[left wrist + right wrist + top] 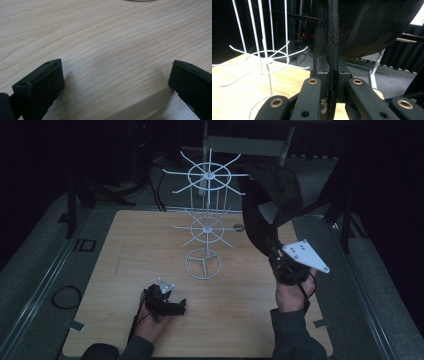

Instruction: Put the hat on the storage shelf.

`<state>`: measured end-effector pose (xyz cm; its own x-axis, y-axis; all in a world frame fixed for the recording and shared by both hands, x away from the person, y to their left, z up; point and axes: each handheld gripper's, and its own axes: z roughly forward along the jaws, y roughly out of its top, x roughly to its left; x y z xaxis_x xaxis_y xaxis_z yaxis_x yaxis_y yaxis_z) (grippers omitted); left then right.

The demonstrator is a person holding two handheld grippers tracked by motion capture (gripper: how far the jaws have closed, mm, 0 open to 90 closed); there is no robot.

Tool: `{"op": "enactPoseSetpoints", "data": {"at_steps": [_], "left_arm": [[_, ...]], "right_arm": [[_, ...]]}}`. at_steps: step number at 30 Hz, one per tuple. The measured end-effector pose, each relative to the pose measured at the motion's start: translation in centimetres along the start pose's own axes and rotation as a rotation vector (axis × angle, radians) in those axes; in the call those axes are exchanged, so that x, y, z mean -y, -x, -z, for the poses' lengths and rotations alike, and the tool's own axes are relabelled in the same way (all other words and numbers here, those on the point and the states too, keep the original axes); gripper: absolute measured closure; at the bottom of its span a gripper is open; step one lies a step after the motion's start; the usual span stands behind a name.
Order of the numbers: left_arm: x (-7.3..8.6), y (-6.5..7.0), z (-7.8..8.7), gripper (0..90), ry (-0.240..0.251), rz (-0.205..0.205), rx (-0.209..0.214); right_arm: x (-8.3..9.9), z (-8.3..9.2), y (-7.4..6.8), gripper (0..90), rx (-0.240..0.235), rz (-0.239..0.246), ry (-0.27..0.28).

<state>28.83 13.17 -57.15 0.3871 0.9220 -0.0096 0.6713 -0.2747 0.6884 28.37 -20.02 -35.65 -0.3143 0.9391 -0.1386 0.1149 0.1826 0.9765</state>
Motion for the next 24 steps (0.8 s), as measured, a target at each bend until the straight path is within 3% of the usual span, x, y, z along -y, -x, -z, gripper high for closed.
{"op": "enactPoseSetpoints", "data": {"at_steps": [24], "left_arm": [[0.0, 0.0, 0.0, 0.2, 0.0, 0.002, 0.0]], "right_arm": [[0.4, -0.5, -1.0, 85.9, -0.004, 0.008, -0.001]]}}
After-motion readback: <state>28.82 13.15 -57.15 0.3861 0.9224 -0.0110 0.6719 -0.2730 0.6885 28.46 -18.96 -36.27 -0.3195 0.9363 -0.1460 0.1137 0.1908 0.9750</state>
